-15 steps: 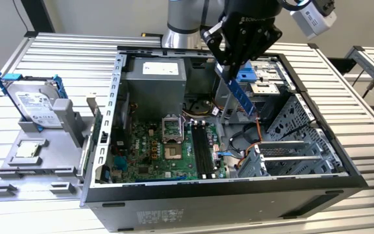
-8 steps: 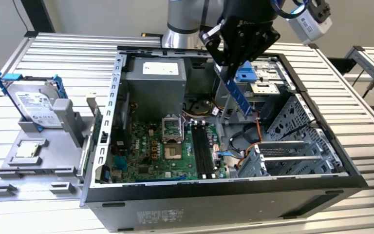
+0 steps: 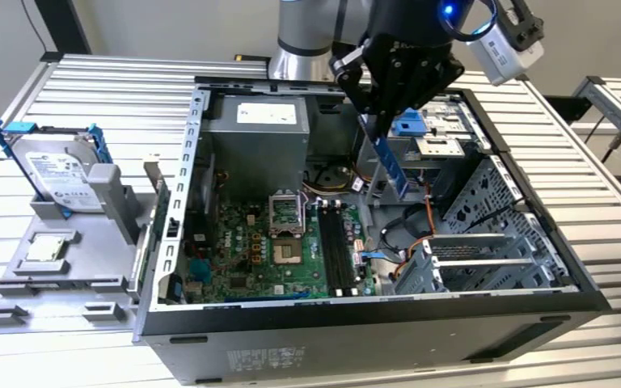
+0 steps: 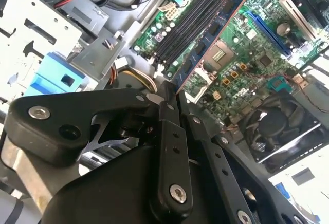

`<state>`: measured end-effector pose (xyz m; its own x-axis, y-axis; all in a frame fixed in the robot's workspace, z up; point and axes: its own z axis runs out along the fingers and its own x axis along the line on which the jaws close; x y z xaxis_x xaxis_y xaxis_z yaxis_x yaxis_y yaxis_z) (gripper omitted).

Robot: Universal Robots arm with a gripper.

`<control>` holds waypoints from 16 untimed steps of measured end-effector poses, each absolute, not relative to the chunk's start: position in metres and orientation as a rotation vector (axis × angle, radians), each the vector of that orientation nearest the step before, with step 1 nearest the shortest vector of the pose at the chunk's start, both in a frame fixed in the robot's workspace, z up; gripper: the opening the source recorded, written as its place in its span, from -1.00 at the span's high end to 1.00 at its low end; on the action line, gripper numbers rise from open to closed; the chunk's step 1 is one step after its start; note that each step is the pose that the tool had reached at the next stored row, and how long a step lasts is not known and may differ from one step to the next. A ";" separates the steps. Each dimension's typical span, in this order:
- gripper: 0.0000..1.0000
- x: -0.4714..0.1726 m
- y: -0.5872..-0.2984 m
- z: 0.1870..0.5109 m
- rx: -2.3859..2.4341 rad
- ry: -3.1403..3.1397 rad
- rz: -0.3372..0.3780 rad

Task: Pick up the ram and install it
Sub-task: 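Insert the ram into the slot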

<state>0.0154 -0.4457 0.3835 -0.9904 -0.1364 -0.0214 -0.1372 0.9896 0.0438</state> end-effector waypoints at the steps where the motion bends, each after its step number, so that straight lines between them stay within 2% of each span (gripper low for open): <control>1: 1.00 0.015 -0.446 0.382 -0.214 3.114 0.070; 16: 1.00 0.016 -0.446 0.371 -0.207 3.112 0.070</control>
